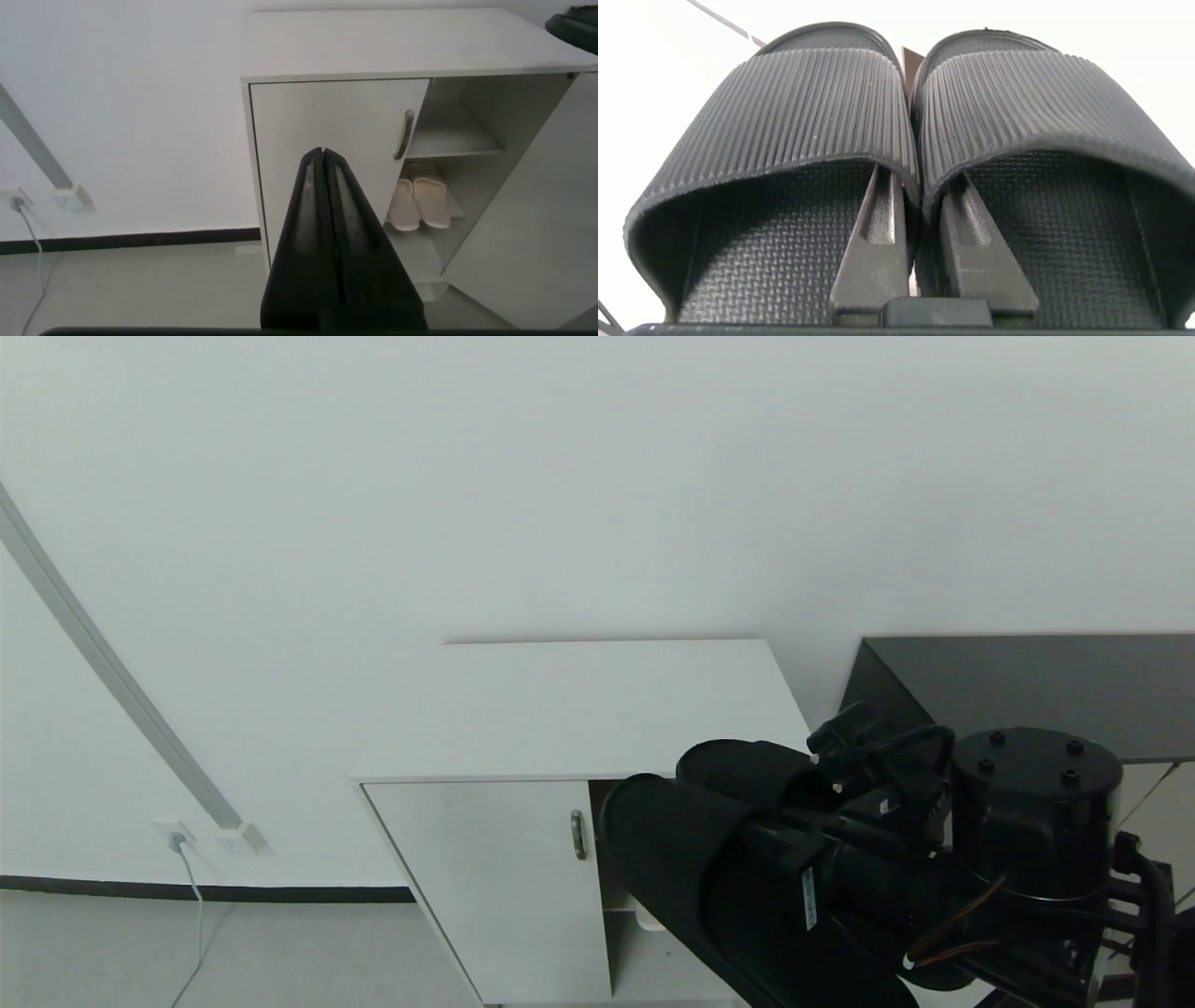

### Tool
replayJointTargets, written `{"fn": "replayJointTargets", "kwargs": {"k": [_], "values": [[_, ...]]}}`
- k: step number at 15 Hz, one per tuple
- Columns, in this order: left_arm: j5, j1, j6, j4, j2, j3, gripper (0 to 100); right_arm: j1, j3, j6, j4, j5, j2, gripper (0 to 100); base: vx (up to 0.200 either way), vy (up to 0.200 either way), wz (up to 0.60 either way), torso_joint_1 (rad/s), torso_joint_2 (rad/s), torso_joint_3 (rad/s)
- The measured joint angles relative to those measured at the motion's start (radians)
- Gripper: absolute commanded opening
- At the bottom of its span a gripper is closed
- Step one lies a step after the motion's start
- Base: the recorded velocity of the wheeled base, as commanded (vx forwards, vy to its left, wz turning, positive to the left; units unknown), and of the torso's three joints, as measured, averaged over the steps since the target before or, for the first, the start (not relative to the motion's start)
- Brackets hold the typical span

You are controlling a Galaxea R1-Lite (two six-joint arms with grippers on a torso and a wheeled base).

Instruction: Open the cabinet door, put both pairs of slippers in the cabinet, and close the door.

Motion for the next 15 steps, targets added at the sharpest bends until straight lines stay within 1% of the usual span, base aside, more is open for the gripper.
{"fn": "replayJointTargets", "kwargs": {"k": [4,15], "values": [[0.0,0.0,0.0,0.0,0.0,0.0,0,0.003,0.003,0.001,0.0,0.003,0.001,0,0.0,0.0,0.0,0.0,0.0,0.0],[0.0,0.0,0.001,0.0,0.0,0.0,0,0.009,0.01,0.002,-0.002,0.006,0.002,0,0.0,0.0,0.0,-0.157,0.36,0.197]]}}
